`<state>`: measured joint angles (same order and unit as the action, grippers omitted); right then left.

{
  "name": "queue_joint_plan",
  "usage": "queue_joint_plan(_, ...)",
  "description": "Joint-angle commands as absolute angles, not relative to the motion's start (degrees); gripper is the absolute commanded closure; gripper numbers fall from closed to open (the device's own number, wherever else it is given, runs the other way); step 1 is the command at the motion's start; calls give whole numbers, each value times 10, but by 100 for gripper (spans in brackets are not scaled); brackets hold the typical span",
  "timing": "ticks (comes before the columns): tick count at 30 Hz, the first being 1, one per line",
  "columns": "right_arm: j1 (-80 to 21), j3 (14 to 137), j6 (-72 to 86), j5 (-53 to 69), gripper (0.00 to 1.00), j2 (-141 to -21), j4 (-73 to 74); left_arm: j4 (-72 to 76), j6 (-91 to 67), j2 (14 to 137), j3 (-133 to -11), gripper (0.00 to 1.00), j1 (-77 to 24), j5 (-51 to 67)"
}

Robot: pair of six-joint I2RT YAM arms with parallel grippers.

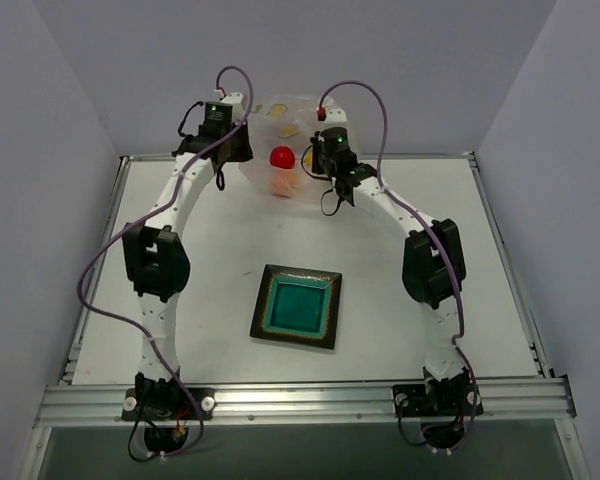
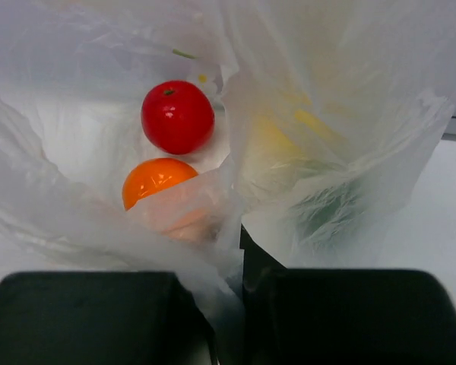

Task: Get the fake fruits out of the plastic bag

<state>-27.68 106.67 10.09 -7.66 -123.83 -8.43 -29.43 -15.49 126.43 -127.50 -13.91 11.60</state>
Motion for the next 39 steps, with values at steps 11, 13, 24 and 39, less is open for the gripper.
queue_joint_plan(11, -207, 1093, 125, 39, 100, -1082, -96, -234, -232, 1103, -1263, 98, -139, 178)
queue_joint_plan(13, -201, 1062, 125, 49, 100, -1074, -98, -233, -230, 1103, -1248, 98, -130, 175)
queue_joint_plan(24, -201, 934, 123, 55, 100, -1009, -127, -228, -236, 1102, -1242, 98, -120, 199)
queue_joint_plan(39, -204, 677, 192, 69, 100, -959, -249, -109, -273, 991, -874, 98, -122, 147)
